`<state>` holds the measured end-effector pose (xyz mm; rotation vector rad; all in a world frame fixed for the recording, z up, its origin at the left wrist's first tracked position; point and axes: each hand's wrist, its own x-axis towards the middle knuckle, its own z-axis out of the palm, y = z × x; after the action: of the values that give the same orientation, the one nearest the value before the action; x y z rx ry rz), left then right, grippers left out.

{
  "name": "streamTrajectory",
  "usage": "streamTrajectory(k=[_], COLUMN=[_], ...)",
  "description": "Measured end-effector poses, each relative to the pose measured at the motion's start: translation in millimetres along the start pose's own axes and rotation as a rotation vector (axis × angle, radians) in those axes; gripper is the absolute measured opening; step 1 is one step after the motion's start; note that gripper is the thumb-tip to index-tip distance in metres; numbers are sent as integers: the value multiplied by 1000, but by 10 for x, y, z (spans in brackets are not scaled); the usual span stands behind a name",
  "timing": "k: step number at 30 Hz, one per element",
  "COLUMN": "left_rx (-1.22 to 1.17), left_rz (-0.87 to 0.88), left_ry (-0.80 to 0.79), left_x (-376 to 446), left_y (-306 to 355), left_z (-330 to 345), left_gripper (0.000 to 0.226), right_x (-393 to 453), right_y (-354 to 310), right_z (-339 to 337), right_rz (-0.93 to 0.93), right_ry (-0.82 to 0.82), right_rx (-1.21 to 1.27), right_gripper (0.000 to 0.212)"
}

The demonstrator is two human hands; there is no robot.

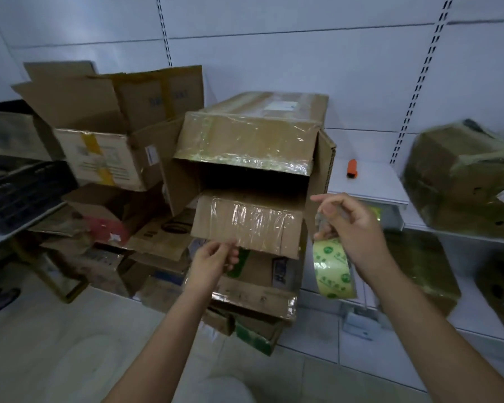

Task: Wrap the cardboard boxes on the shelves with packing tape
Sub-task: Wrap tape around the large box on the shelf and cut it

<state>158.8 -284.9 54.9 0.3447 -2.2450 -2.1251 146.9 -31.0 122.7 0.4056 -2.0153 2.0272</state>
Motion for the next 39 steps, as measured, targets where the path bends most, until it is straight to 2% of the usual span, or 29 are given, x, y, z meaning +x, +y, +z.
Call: streamTrajectory(k=[6,10,13,15,17,20,22,24,31,33,36,39], left_rx=[71,-9,-348,-525,-585,-640,-674,-678,-552,-534,-490,-320], left_rz=[-159,-350,-606,-667,-625,-569,-532,-450,-139,-148,-205,-234], left_ry=[24,24,-5,-12,6,35,-8,-67,-282,-300,-319,-213], left_x=[302,553,746,833,871,893,884,840,861,945,1103,1243], left_y=[-99,-109,-138,-162,-192,-181,-123,-4,686,868,1149,1333], left_z=[-194,-55,50,124,201,296,294,273,308,320,364,444], left_gripper=[19,30,55,60,53,22,24,15,24,34,69,61], right_x=[56,224,321,350,369,389,395,387,382,340,249,165], right_y=[-61,98,183,244,330,450,483,480,390,315,204,178], right_z=[234,170,103,94,87,42,39,92,267,274,282,260], right_rz=[-5,43,-35,-122,-194,-259,-287,-289,-208,-200,-264,-315], right_ry=[-118,-78,-95,-117,-135,-91,-26,21,118,161,258,398], right_rx=[-338,-425,-512,-584,-636,-734,-805,-842,-771,-744,-718,-798], right_gripper=[13,12,14,16,16,16,17,19,17,16,15,13])
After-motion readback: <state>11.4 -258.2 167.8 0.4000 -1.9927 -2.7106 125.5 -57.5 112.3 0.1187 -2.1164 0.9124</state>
